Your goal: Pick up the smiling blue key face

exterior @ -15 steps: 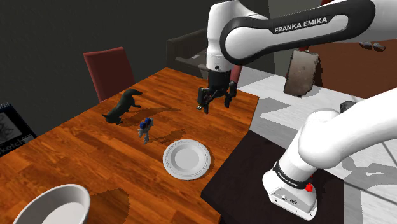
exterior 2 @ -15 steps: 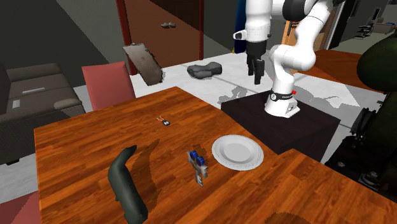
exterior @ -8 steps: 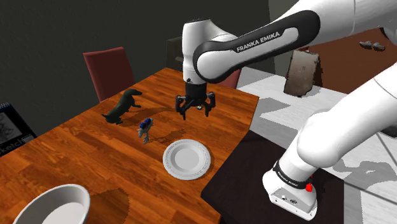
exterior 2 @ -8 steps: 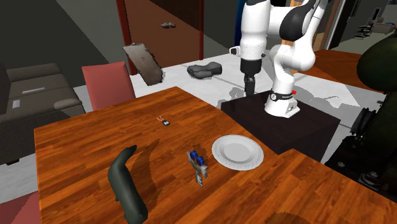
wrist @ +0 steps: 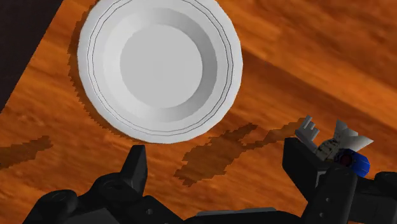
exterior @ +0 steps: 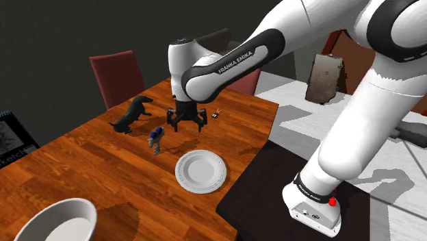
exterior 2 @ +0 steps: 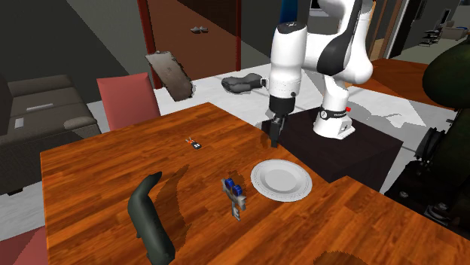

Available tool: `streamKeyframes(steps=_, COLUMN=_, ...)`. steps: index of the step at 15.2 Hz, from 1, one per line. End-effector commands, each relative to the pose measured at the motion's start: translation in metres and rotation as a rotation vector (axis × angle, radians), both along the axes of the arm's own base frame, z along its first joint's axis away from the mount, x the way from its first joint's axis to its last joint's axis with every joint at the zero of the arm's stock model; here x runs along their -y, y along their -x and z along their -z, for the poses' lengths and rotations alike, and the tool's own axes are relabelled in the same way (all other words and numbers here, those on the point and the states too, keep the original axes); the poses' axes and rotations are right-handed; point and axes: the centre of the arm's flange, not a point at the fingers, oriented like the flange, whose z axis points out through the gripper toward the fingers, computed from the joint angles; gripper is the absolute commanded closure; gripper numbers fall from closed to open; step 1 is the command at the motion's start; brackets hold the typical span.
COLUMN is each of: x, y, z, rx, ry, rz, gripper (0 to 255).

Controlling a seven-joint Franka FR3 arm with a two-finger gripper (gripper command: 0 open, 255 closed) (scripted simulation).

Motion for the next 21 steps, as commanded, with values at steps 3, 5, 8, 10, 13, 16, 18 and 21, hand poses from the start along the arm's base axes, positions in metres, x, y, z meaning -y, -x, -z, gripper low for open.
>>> streamKeyframes(steps=3, x=-0.008, y=-0.044, z=0.024, rx=0.027, ry=0.021, rz=0.118, gripper=0)
streamKeyframes(steps=5, x=-0.011, y=-0.065, z=0.037, rx=0.040, ry=0.031, rz=0.174, gripper=0)
streamKeyframes(steps=8, x=-0.012, y=-0.099, z=0.056, rx=0.059, ry=0.046, rz=0.259, gripper=0)
streamKeyframes(steps=10, x=-0.011, y=-0.121, z=0.068, rx=0.072, ry=0.057, rz=0.315, gripper=0)
streamKeyframes(steps=13, x=-0.007, y=-0.154, z=0.085, rx=0.091, ry=0.072, rz=0.400, gripper=0)
streamKeyframes(steps=16, x=-0.002, y=-0.180, z=0.099, rx=0.106, ry=0.084, rz=0.466, gripper=0)
streamKeyframes(steps=18, x=-0.002, y=-0.180, z=0.109, rx=0.106, ry=0.084, rz=0.466, gripper=0)
streamKeyframes(steps=21, x=-0.002, y=-0.180, z=0.125, rx=0.106, ry=0.084, rz=0.466, gripper=0)
